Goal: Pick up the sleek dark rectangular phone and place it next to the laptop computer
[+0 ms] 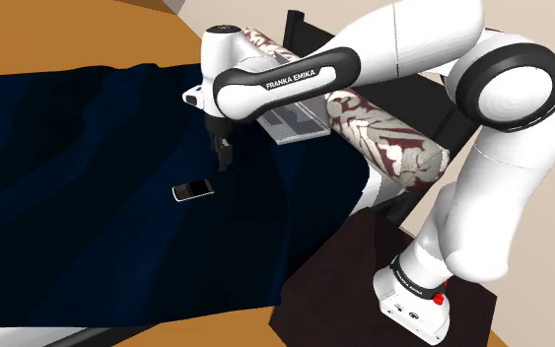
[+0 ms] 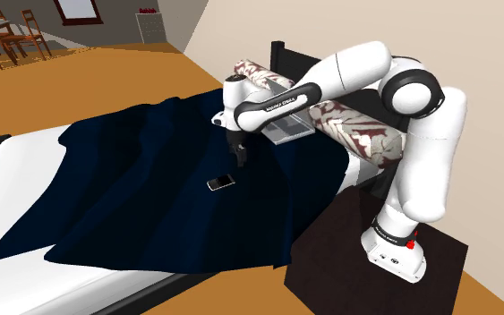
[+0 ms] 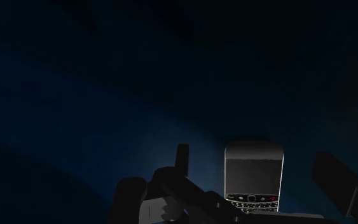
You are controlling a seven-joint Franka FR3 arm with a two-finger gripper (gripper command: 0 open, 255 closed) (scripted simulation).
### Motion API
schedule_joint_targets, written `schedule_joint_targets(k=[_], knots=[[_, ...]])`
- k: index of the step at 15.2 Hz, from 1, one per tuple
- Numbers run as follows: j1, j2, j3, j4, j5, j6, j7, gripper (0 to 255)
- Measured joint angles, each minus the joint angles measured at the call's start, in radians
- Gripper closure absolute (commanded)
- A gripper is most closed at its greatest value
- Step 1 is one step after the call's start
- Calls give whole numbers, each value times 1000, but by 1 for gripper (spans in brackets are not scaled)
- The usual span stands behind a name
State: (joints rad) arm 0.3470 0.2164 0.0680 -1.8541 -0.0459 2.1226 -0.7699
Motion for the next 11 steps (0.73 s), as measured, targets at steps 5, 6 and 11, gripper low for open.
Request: schedule_joint_targets(k=[5, 6, 11], knots=[[42, 104, 49, 59, -18, 50, -88, 0], [49, 120, 55, 74, -21, 51, -98, 0], [52, 160, 58, 68, -28, 97, -111, 0]])
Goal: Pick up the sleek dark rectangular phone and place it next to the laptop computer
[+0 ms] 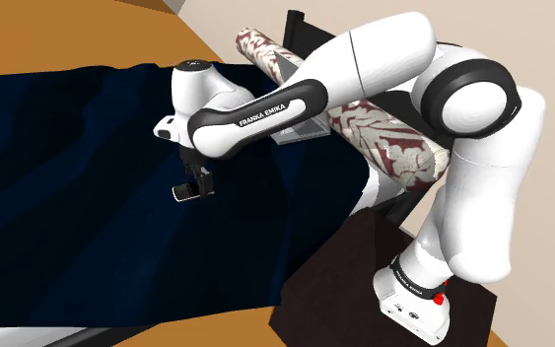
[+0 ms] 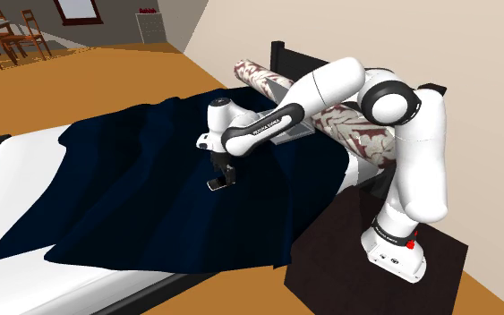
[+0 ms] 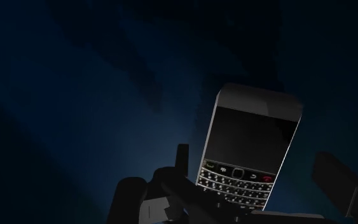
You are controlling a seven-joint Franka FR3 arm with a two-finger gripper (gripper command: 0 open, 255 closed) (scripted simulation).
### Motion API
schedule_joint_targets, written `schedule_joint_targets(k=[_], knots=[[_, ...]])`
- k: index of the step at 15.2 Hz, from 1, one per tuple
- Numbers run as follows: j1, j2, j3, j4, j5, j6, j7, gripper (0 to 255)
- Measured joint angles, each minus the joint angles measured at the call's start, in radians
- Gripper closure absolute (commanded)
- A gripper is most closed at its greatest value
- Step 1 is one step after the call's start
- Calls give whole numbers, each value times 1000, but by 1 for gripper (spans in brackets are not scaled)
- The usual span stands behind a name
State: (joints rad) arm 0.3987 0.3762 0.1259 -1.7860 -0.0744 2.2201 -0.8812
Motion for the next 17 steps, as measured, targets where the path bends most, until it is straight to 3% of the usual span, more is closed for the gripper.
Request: schedule_joint_targets(k=[9, 10, 17], knots=[[2, 28, -2, -13, -5, 41, 4, 0], [2, 28, -2, -13, -5, 41, 4, 255], [2, 26, -2, -14, -5, 43, 3, 255]])
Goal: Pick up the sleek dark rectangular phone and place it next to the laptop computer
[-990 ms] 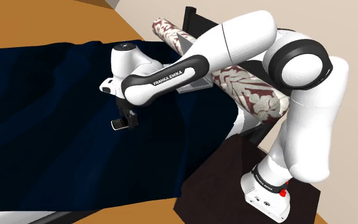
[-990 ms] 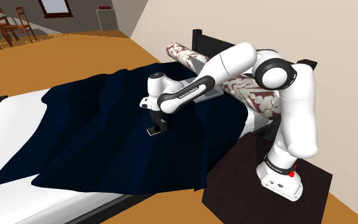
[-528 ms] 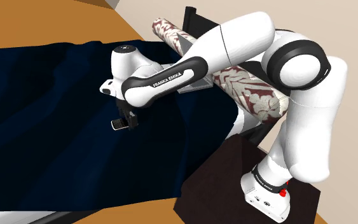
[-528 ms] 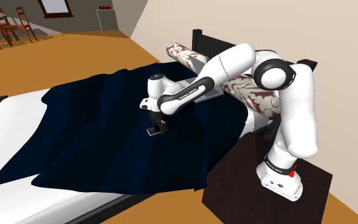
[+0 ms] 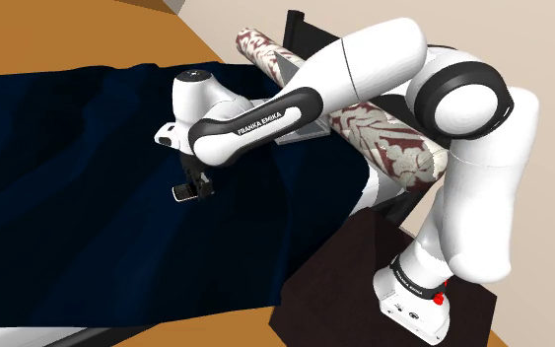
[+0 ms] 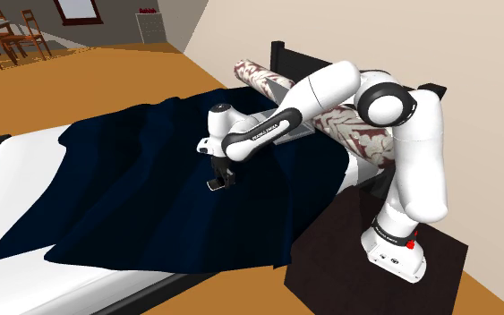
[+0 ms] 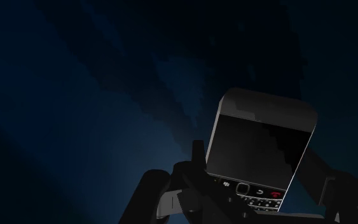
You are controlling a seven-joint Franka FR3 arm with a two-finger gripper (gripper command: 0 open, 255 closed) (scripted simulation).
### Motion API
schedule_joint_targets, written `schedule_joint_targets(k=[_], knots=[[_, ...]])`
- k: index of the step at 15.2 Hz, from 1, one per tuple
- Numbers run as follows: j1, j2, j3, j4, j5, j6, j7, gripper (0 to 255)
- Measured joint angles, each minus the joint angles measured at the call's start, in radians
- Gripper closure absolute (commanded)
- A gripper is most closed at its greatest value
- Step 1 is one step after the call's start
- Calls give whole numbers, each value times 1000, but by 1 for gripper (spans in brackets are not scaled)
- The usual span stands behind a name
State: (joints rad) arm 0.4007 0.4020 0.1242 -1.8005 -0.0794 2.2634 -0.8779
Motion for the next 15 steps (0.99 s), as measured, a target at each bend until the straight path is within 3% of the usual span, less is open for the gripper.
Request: schedule_joint_targets(k=[15], knots=[[-4, -64, 5, 57, 13, -123, -10, 255]])
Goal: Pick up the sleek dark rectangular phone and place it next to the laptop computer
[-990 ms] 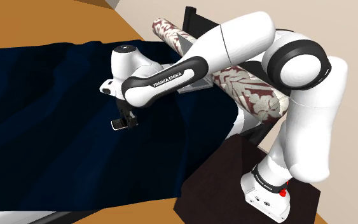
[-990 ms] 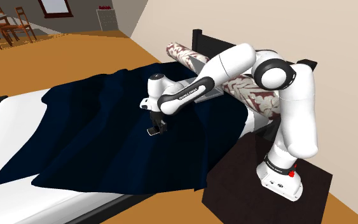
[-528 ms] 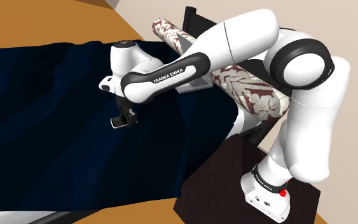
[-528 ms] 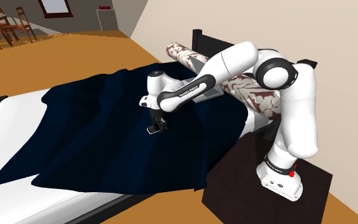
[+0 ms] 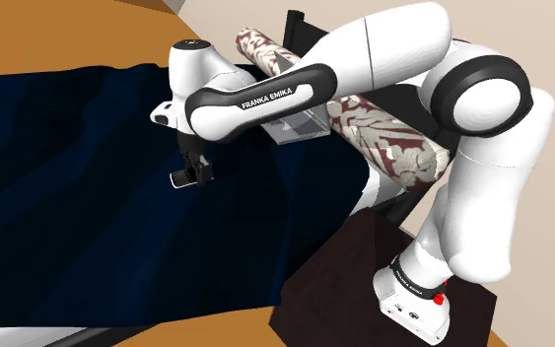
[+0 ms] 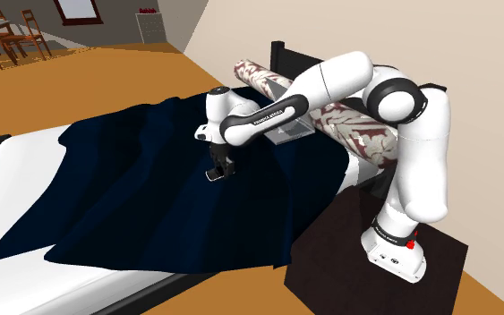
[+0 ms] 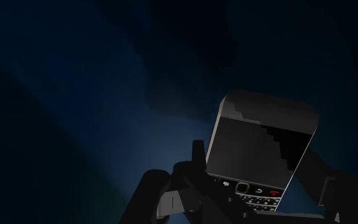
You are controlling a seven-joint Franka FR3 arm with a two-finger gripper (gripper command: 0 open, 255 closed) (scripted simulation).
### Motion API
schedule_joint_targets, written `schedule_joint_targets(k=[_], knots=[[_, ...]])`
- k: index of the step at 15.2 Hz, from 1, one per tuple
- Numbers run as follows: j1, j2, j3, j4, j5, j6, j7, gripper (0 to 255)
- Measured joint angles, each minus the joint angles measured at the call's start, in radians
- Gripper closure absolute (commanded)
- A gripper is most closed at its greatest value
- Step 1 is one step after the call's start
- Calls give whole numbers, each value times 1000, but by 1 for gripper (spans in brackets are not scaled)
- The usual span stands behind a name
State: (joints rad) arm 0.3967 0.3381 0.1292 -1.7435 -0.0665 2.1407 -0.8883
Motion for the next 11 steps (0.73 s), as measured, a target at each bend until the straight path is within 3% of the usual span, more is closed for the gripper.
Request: schedule_joint_targets(k=[11], knots=[[-2, -39, 3, 96, 9, -134, -9, 255]])
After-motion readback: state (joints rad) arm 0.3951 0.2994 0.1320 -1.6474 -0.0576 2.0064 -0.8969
